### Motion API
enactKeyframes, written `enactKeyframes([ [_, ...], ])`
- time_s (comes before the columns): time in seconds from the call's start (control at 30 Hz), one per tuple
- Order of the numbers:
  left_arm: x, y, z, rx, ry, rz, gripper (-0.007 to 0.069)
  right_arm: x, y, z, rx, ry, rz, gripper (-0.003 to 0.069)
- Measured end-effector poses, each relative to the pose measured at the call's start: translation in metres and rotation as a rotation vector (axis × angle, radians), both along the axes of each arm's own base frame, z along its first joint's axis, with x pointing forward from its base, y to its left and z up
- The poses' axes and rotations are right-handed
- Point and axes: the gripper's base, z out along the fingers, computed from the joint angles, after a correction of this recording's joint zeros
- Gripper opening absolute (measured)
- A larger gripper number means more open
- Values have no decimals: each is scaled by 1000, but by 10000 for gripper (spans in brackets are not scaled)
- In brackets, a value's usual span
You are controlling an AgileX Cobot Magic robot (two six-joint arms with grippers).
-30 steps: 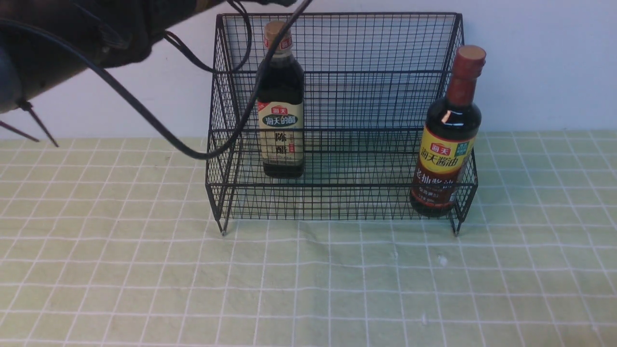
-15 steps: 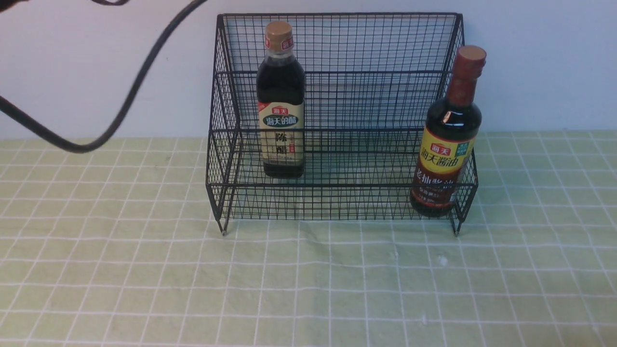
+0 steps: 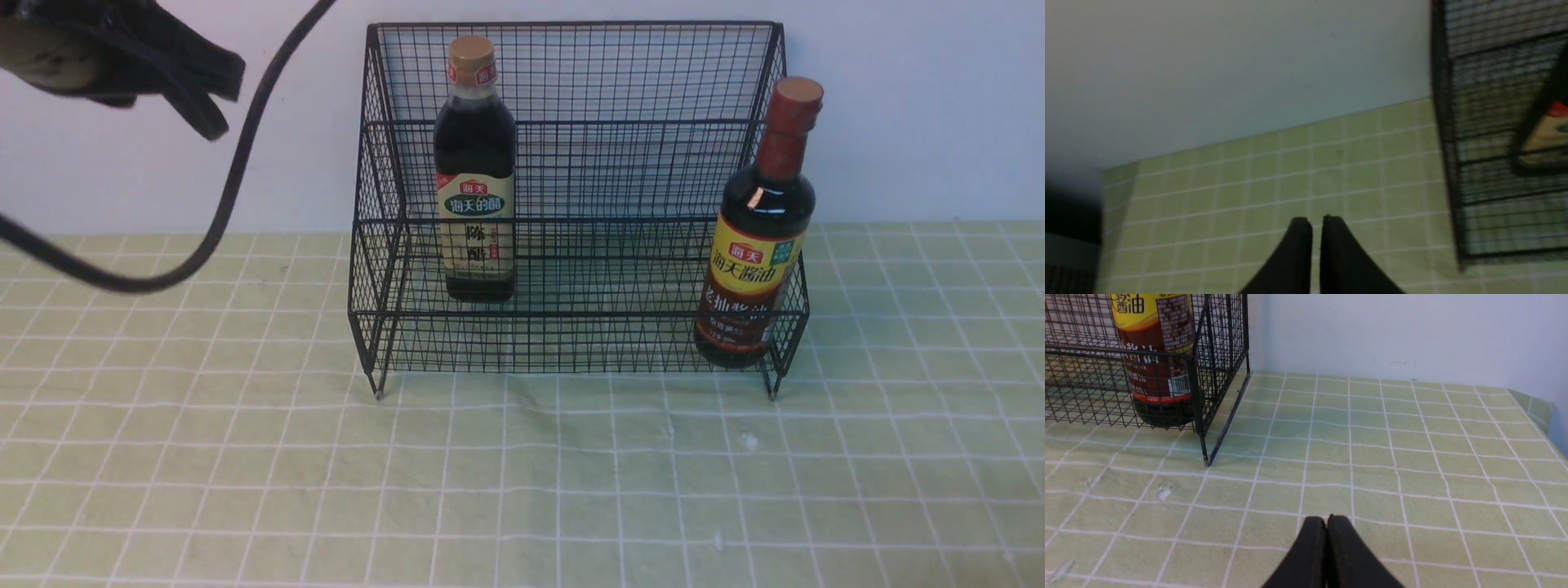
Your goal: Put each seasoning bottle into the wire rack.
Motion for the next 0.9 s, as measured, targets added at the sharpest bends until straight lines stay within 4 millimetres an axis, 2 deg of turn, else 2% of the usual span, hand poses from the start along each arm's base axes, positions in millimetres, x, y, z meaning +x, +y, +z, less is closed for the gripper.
enactKeyframes([
  [0.03,-12,0,2,-50,-1,-18,18,0,0,0,0,0,0,-15],
  [0.07,-13,1,2,-51,-6,-19,18,0,0,0,0,0,0,-15],
  [0.13,-46,6,4,-154,-43,-55,18,0,0,0,0,0,0,-15],
  [0.17,-53,7,2,-175,-55,-66,18,0,0,0,0,0,0,-15],
  [0.23,-91,17,-2,-246,-117,-98,18,0,0,0,0,0,0,-15],
  [0.27,-100,20,-2,-263,-135,-103,18,0,0,0,0,0,0,-15],
  [0.3,-99,19,-4,-261,-130,-103,18,0,0,0,0,0,0,-15],
  [0.33,-117,25,-5,-290,-152,-110,18,0,0,0,0,0,0,-15],
  [0.5,-171,40,-8,-393,-202,-131,18,0,0,0,0,0,0,-15],
  [0.7,-217,57,1,-437,-307,-145,18,0,0,0,0,0,0,-15],
  [0.9,-242,68,4,-418,-388,-171,18,0,0,0,0,0,0,-15],
])
